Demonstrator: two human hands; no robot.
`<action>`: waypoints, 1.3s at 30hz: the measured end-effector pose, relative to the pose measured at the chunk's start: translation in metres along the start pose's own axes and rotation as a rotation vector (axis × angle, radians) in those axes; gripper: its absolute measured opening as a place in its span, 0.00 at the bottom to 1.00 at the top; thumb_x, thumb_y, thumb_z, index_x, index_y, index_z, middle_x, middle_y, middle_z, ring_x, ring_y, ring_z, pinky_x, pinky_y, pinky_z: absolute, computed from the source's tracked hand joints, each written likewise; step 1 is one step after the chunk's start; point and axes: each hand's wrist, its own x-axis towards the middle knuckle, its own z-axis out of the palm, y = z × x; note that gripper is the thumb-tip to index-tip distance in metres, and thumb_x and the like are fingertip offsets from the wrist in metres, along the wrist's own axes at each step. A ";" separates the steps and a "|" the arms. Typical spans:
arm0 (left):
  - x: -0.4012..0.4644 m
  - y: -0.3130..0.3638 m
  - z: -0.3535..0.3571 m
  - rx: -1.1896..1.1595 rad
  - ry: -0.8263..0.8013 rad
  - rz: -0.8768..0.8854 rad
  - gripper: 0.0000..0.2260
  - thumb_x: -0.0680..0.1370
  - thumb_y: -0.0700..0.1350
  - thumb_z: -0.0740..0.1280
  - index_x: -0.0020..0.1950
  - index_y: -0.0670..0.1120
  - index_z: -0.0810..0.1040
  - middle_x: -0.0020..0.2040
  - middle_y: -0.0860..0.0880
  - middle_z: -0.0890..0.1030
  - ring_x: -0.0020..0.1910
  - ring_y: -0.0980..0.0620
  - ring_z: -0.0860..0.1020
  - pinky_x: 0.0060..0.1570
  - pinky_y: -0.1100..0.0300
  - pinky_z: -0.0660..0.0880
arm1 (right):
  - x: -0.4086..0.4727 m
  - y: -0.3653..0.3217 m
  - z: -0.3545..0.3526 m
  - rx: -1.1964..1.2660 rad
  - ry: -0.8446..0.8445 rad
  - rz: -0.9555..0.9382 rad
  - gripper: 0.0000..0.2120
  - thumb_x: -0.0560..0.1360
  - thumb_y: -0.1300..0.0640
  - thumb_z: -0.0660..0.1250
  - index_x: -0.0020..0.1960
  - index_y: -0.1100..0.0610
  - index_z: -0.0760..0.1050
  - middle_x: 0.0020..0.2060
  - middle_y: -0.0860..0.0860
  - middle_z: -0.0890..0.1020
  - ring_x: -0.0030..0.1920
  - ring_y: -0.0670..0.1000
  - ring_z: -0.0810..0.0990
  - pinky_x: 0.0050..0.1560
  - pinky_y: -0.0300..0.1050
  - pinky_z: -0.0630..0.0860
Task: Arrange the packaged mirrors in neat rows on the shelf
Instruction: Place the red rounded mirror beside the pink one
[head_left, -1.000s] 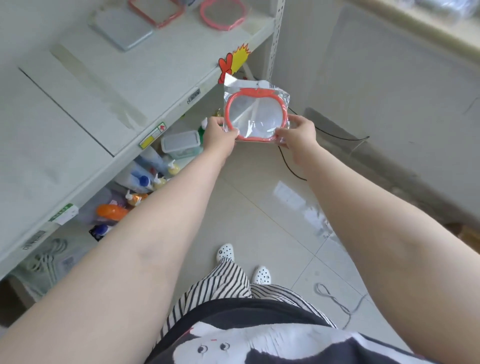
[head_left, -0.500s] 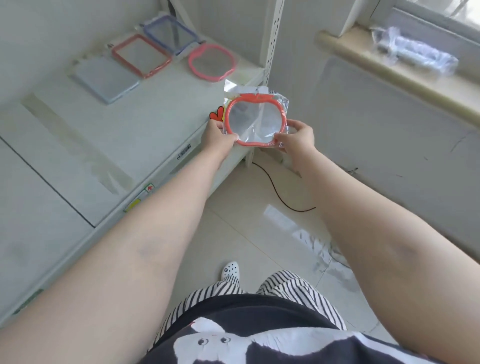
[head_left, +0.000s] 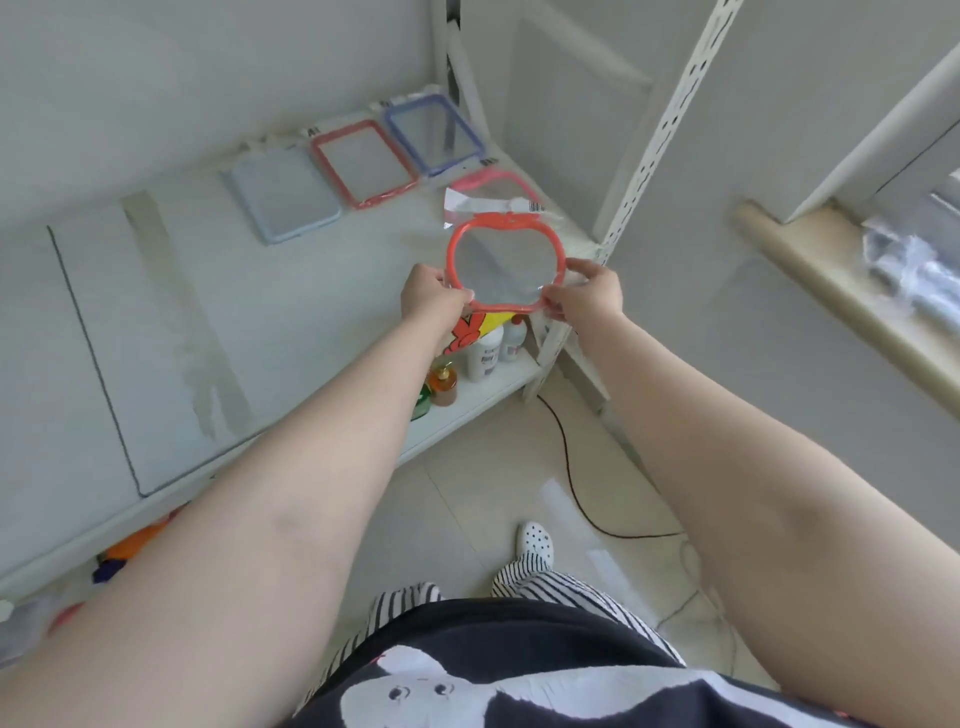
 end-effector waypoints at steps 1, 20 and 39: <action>0.006 0.004 0.003 -0.007 0.033 -0.009 0.12 0.72 0.38 0.72 0.53 0.45 0.73 0.50 0.47 0.78 0.50 0.47 0.80 0.57 0.51 0.78 | 0.009 -0.009 0.000 -0.025 -0.032 -0.009 0.24 0.72 0.69 0.68 0.67 0.57 0.71 0.38 0.55 0.81 0.30 0.51 0.80 0.32 0.40 0.82; 0.078 0.006 -0.034 -0.005 0.365 -0.176 0.03 0.70 0.36 0.72 0.42 0.41 0.79 0.36 0.44 0.77 0.38 0.47 0.77 0.36 0.60 0.72 | 0.118 -0.057 0.111 -0.312 -0.378 -0.187 0.28 0.69 0.71 0.66 0.67 0.55 0.71 0.32 0.55 0.80 0.34 0.58 0.79 0.49 0.59 0.81; 0.105 -0.009 -0.030 0.245 0.361 -0.440 0.28 0.67 0.44 0.75 0.64 0.40 0.71 0.62 0.41 0.76 0.57 0.42 0.78 0.53 0.53 0.78 | 0.146 -0.038 0.126 -0.562 -0.440 -0.234 0.24 0.71 0.67 0.68 0.65 0.54 0.72 0.42 0.56 0.81 0.37 0.58 0.83 0.40 0.49 0.81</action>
